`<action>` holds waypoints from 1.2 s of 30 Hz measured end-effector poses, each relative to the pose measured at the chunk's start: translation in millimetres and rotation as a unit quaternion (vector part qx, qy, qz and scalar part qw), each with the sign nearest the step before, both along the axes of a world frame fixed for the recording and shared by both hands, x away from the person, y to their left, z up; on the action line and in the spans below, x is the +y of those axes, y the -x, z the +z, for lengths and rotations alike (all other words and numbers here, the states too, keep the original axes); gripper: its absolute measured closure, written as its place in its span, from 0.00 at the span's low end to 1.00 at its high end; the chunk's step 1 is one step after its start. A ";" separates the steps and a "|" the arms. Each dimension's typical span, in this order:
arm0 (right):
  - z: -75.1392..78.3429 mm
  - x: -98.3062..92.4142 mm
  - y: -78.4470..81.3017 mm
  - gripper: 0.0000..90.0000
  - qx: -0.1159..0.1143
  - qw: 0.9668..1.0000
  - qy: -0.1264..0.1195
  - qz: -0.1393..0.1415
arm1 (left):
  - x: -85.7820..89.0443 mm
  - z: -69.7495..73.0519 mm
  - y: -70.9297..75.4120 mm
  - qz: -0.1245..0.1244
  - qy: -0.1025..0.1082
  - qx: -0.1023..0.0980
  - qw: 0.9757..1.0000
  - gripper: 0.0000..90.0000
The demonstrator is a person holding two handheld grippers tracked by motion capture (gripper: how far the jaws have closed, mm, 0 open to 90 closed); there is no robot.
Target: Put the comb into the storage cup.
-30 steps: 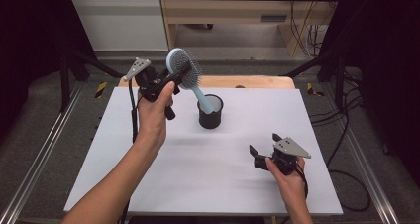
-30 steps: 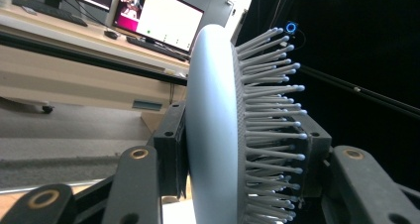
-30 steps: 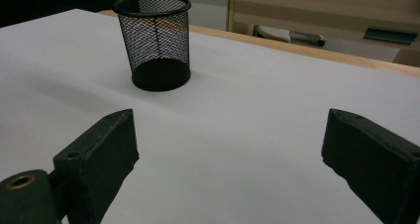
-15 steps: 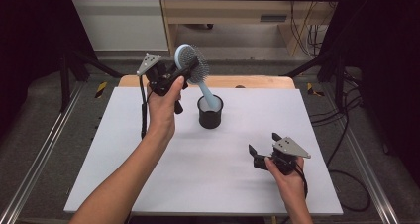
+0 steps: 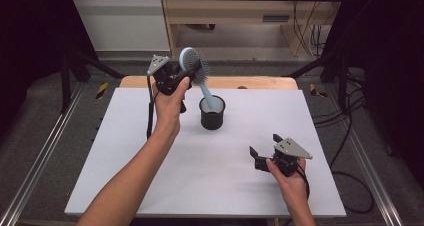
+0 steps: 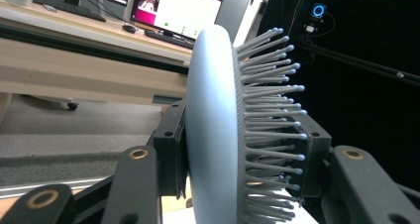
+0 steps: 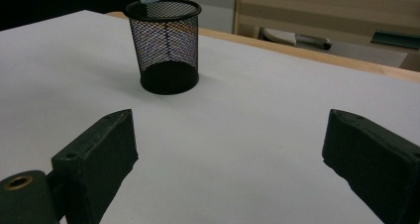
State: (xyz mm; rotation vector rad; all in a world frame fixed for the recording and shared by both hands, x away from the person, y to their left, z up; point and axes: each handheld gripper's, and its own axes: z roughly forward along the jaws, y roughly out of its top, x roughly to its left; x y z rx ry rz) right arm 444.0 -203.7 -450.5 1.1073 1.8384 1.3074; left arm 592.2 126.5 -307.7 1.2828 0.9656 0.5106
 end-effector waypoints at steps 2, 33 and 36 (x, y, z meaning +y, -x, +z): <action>0.2 0.5 0.2 0.08 0.000 1.000 -0.001 0.000 | -2.0 -2.7 -2.7 0.001 -0.005 0.001 1.000 0.57; 2.1 1.4 1.2 0.08 0.000 1.000 -0.003 0.009 | -20.9 -51.2 -16.2 -0.003 -0.031 0.039 0.999 0.56; 2.2 1.4 1.4 0.07 0.000 1.000 -0.004 0.010 | -23.0 -54.4 -16.5 -0.003 -0.033 0.041 0.999 0.56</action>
